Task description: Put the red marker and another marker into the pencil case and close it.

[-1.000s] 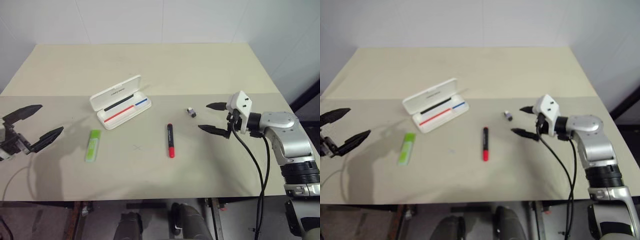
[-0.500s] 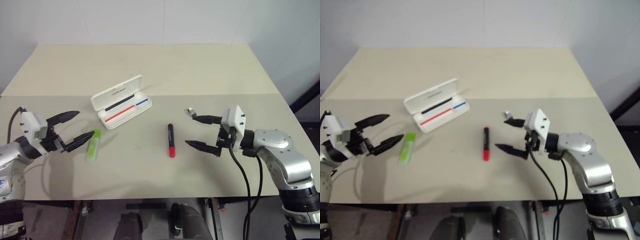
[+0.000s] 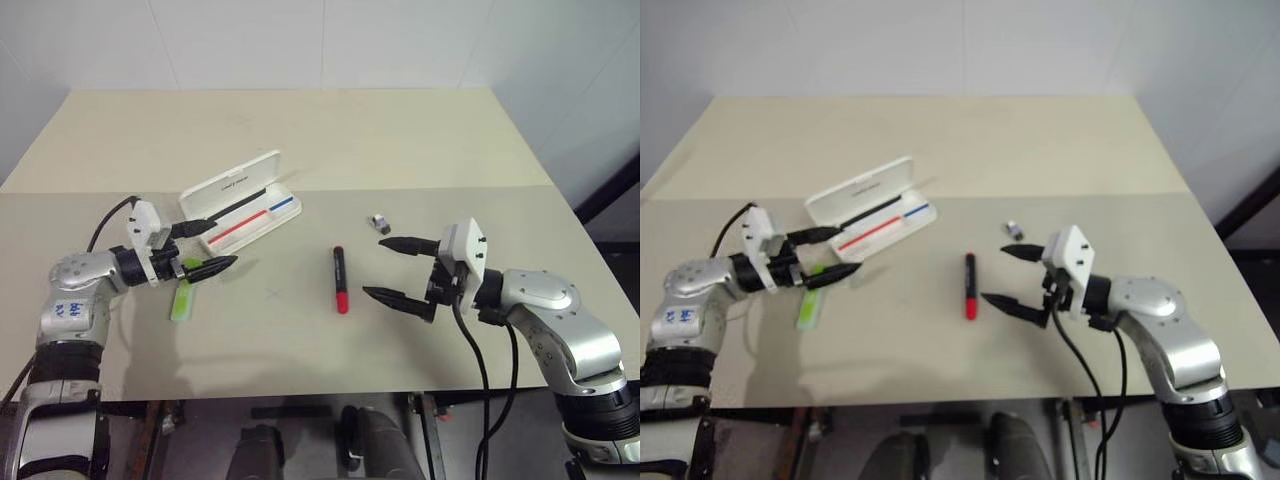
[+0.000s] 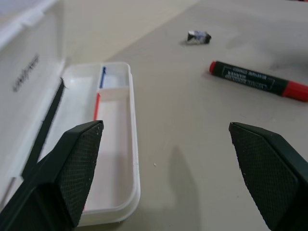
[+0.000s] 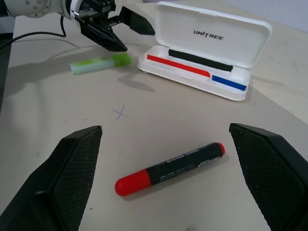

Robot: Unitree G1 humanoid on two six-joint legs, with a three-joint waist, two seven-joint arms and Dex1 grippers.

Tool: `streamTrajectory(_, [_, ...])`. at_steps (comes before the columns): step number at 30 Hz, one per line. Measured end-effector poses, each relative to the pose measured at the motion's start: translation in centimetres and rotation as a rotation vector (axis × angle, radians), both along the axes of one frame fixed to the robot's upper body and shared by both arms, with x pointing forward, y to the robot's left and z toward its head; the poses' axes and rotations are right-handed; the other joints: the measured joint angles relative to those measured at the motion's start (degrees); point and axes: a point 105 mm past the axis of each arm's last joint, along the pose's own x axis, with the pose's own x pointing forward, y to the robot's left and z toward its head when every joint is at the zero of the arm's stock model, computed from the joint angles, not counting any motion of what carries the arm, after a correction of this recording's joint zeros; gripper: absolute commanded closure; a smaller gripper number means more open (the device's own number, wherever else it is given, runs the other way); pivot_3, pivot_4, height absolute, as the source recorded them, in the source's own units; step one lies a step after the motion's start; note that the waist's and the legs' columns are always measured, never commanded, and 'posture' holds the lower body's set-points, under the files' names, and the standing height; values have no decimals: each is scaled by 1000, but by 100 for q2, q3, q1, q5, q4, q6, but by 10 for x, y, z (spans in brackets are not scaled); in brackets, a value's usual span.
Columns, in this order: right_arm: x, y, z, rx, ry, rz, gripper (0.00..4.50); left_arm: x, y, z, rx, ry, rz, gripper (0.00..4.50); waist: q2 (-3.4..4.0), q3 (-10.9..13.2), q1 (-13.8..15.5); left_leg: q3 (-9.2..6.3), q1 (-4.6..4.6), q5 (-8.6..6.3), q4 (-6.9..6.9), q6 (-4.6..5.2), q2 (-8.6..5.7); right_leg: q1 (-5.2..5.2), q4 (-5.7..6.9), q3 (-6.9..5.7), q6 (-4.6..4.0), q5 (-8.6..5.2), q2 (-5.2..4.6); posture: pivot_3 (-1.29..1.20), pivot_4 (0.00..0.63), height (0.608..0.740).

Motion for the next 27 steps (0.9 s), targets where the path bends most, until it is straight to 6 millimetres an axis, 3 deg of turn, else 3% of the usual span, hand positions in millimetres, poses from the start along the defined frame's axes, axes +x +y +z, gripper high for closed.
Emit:
streamTrajectory(13, [1,-11,-5,-19,1,-50,0,20,-3,-24,126,121,-51,37,-7,1,42,1,-6,-3,17,4,0,0,3,0,4,2,1,0,150,740])
streamTrajectory(27, [3,-16,0,-22,-17,-80,0,34,-7,-26,227,144,-49,37,-8,0,106,4,-3,5,29,7,2,0,9,3,-1,19,3,0,150,740])
